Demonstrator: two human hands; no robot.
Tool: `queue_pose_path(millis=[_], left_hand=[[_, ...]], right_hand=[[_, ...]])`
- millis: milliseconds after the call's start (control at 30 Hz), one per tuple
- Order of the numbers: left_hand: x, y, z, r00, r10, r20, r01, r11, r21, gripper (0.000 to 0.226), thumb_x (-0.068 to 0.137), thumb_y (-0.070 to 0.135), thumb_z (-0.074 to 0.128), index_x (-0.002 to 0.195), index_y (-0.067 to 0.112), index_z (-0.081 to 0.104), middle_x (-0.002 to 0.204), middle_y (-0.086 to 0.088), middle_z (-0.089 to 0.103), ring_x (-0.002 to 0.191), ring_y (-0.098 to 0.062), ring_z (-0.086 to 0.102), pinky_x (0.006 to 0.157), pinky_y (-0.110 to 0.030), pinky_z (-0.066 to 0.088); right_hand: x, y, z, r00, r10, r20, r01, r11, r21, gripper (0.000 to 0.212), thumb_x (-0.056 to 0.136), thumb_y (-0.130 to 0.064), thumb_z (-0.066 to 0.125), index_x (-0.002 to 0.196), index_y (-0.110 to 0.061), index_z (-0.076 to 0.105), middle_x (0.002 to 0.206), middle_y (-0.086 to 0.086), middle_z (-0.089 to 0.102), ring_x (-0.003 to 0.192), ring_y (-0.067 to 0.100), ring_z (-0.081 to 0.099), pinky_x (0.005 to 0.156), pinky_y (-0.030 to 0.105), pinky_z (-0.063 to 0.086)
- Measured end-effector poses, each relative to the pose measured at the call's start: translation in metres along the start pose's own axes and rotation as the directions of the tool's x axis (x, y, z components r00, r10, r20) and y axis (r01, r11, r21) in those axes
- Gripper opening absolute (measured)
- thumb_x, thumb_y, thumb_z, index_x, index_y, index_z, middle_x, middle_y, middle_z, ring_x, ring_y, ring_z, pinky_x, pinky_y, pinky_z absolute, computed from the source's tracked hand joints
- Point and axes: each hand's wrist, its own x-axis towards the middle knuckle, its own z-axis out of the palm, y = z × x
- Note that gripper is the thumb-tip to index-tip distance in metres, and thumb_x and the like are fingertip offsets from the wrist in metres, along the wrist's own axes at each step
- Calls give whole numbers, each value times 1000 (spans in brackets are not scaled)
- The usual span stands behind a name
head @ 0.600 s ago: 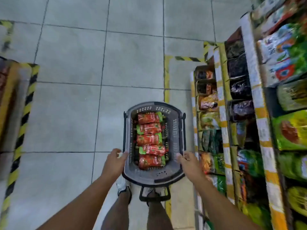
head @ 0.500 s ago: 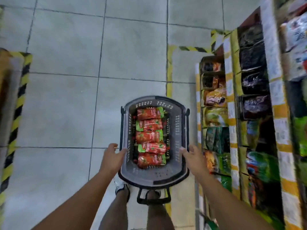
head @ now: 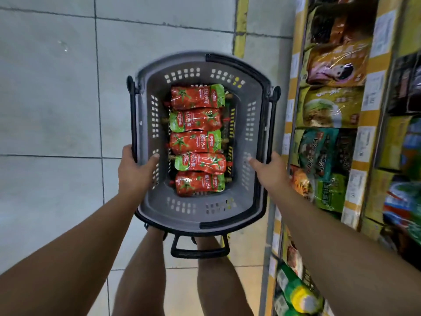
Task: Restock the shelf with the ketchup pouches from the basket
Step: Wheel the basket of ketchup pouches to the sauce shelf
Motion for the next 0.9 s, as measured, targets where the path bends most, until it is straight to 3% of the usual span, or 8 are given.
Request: queue_pose_path(millis=[167, 267, 367, 467, 533, 667, 800, 900], left_hand=[[22, -1, 7, 997, -53, -57, 55, 998, 31, 48, 80, 50, 81, 113, 19, 66, 104, -2, 75, 92, -25, 73, 85, -49, 63], [26, 2, 10, 992, -87, -95, 92, 994, 53, 37, 82, 41, 82, 106, 16, 70, 96, -3, 75, 85, -26, 73, 81, -49, 64], [24, 3, 10, 994, -76, -81, 80, 996, 48, 26, 84, 32, 81, 100, 16, 67, 92, -4, 73, 83, -27, 72, 79, -46, 64], [22, 11, 5, 995, -61, -77, 66, 996, 66, 22, 84, 27, 79, 96, 14, 66, 90, -6, 72, 83, -31, 73, 76, -47, 64], [16, 21, -4, 996, -43, -78, 49, 996, 71, 15, 84, 23, 78, 88, 18, 65, 86, -6, 71, 79, -31, 72, 75, -49, 64], [-24, 37, -33, 999, -11, -47, 14, 997, 77, 17, 84, 20, 76, 80, 27, 62, 82, -2, 72, 75, -27, 72, 74, -51, 64], [-84, 82, -84, 999, 46, -29, -43, 994, 102, 11, 79, 23, 77, 85, 23, 67, 82, -1, 73, 74, -25, 72, 73, -49, 64], [-135, 123, -130, 995, 99, 22, -101, 986, 134, 29, 71, 27, 74, 97, 15, 74, 85, -3, 76, 74, -24, 74, 72, -47, 65]], right_hand=[[9, 8, 10, 997, -36, -67, 39, 998, 56, 58, 95, -32, 79, 141, -4, 57, 126, 4, 64, 127, 31, 60, 92, 29, 41], [14, 11, 16, 987, -84, -134, 97, 991, 91, 30, 89, -27, 85, 106, -16, 63, 92, -13, 63, 107, 32, 70, 82, 33, 50], [12, 9, 19, 983, -88, -161, 105, 989, 105, 32, 93, -20, 81, 118, -5, 67, 96, -7, 62, 99, 22, 66, 83, 32, 50], [13, 6, 16, 976, -97, -196, 111, 992, 60, 33, 90, -24, 82, 106, 1, 69, 95, 16, 73, 86, 34, 71, 74, 44, 61], [9, 1, 10, 972, -112, -206, 120, 993, 23, 38, 92, -24, 80, 115, 4, 68, 101, 20, 72, 82, 37, 67, 66, 41, 54], [-35, 1, -19, 975, -107, -195, 115, 993, 29, 69, 95, -29, 78, 147, 5, 49, 140, 22, 62, 116, 41, 66, 83, 39, 53], [-115, -9, -67, 958, -78, -277, 98, 994, 58, 46, 88, -32, 83, 111, 2, 61, 103, 13, 69, 94, 32, 68, 82, 41, 57], [-191, -22, -110, 949, -77, -307, 102, 993, 67, 32, 90, -24, 81, 114, -6, 69, 95, -1, 66, 88, 25, 68, 76, 36, 54]])
